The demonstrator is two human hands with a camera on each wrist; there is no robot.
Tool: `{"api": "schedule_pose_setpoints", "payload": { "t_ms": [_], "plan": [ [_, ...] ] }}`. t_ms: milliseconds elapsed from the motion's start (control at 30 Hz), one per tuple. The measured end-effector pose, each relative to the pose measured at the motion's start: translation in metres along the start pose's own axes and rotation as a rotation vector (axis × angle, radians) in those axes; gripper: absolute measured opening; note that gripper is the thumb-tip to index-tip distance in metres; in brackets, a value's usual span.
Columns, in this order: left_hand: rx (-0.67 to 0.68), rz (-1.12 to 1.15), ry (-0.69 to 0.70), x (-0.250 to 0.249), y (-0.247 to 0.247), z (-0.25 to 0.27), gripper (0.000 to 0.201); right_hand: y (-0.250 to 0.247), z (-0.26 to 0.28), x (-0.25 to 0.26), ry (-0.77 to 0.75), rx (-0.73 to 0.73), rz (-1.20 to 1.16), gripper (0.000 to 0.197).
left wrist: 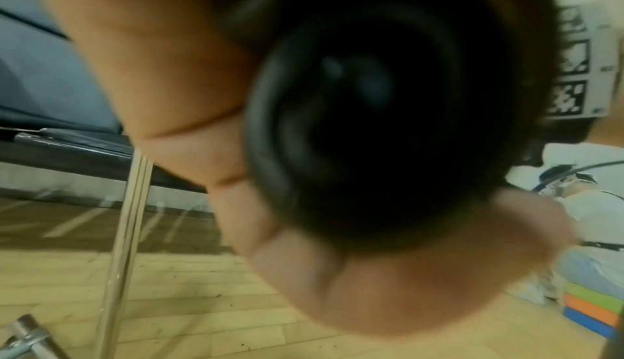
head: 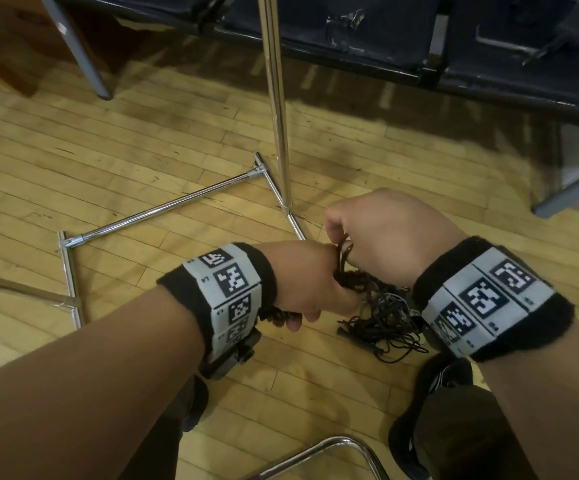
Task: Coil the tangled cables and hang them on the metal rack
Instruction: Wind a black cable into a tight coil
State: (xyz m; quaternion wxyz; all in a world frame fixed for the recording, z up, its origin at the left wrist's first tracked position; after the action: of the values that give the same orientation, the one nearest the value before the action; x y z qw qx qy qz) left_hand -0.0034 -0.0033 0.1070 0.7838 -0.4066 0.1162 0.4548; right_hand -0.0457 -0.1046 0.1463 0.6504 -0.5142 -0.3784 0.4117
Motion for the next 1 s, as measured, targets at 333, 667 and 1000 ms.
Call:
{"api": "schedule_pose_setpoints", "payload": {
  "t_ms": [333,667,1000],
  "plan": [
    [-0.390,0.602,0.011,0.017,-0.042,-0.012,0.018,-0.030,0.031,-0.011,-0.017,-0.273,-0.630,0.026],
    [-0.331,0.883,0.151,0.009,-0.046,-0.011,0.026,-0.020,0.028,-0.033,0.069,-0.339,-0.761,0.008],
    [-0.371,0.983,0.107,0.009,-0.048,-0.004,0.034,-0.016,0.014,-0.035,0.076,-0.390,-0.591,0.010]
  ]
}}
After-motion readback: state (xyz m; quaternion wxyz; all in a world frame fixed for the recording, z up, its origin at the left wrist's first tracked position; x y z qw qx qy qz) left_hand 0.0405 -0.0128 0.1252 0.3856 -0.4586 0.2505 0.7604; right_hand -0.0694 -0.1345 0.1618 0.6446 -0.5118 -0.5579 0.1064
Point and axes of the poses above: each hand's wrist, its own z-axis away from the middle knuckle, its own y-axis out of the palm, x = y × z, the point moved 5 cm from there along -z, towards the middle knuckle, and after that the axes turned 9 degrees about -x, right-handed, at the moved point
